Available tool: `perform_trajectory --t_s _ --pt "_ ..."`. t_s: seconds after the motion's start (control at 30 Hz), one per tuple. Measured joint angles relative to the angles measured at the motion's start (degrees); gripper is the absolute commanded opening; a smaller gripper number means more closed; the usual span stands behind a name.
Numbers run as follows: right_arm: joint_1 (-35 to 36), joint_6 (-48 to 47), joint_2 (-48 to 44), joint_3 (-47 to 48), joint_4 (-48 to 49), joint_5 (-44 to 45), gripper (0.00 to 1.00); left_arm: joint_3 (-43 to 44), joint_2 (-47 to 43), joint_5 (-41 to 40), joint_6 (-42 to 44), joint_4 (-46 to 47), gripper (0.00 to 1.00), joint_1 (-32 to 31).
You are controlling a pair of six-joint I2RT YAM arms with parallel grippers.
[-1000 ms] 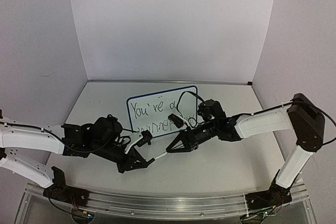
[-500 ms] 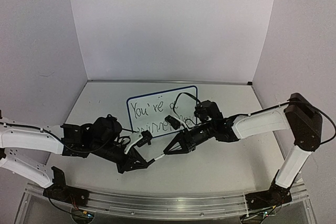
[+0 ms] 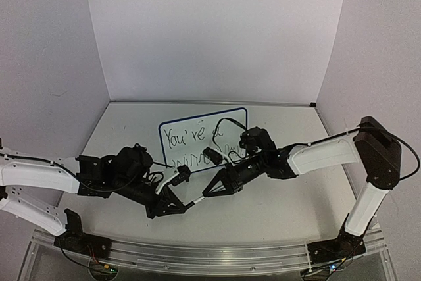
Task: Write a sentence on the whiteboard
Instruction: Insert the whiteboard marker without the cap into the whiteboard marker.
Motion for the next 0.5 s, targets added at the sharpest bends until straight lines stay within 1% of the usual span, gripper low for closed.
perform_trajectory --t_s 0.5 --pt "0.70 -0.70 0.00 0.00 -1.40 -0.71 0.00 0.59 1.67 2.87 -1.64 2.05 0.00 -0.04"
